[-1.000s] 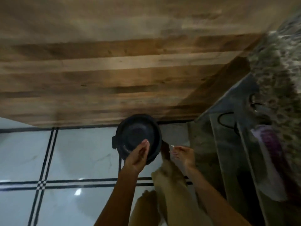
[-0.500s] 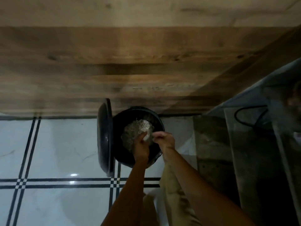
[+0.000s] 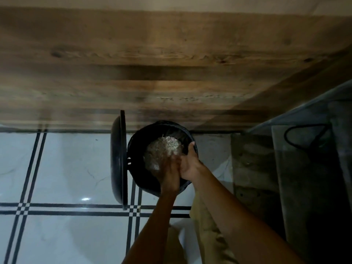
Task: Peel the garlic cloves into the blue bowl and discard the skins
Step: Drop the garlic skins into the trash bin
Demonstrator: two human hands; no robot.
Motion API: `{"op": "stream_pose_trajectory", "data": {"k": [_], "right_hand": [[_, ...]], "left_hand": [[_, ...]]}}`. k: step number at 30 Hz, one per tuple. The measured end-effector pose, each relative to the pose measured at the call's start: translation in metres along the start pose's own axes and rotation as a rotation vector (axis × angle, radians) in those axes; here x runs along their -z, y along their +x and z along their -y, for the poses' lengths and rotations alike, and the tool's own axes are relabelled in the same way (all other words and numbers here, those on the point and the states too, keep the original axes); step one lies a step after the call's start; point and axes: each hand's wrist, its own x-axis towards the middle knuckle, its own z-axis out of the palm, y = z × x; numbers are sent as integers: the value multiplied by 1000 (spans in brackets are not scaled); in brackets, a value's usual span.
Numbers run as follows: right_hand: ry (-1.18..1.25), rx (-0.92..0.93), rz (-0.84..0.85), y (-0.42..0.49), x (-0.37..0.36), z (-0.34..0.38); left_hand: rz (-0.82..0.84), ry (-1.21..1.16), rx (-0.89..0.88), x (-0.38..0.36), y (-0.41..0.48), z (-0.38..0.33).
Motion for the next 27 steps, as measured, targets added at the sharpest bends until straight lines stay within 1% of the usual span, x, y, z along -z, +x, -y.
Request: {"op": "stream_pose_trajectory", "data": {"k": [1, 2, 4, 6, 7, 8, 9, 10, 12, 13, 14, 16, 17, 19, 20, 21, 23, 25, 27], "right_hand": [[13, -16, 24, -7, -1, 1], [48, 4, 39, -5, 1, 1], [68, 20, 64, -11, 3, -1], [24, 35, 126, -33, 1, -5], [-14, 97, 120, -48, 2, -7], [-59, 166, 100, -69, 2, -10], [-129, 268, 25, -96, 3, -13], [-159, 390, -72, -127, 2, -16], [-104, 612, -215, -196, 8, -24], [-38, 707, -245, -235, 15, -29], [10, 831, -258, -276, 26, -36], [-41, 1113, -295, -358, 61, -54], [-41, 1211, -361, -395, 85, -65], [24, 1302, -549, -459, 138, -97], [75, 1326, -678, -484, 166, -115], [133, 1334, -820, -504, 194, -135], [283, 1296, -1115, -533, 245, -186], [402, 1193, -1351, -549, 288, -246], [406, 1078, -1590, -563, 318, -308]], "left_hand": [[-41, 9, 8, 1, 4, 3], [-28, -13, -12, 4, 6, 0], [103, 26, -44, 9, 2, 3], [109, -6, 134, 19, -2, 3], [71, -36, 236, 26, -3, 0], [59, -40, 245, 36, -9, -11], [38, -32, 207, 46, -15, -26], [12, 4, 116, 56, -28, -46], [-73, -10, -71, 75, -66, -103], [-90, -24, -178, 82, -90, -133], [-60, -41, -285, 88, -120, -167], [60, -58, -501, 86, -175, -233], [128, -72, -602, 79, -202, -263], [295, -68, -755, 54, -262, -310], [400, -49, -825, 36, -295, -328], [513, -35, -888, 14, -329, -340], [762, -1, -956, -30, -403, -348], [1024, 70, -964, -69, -484, -335], [1274, 176, -940, -98, -558, -311]]}}
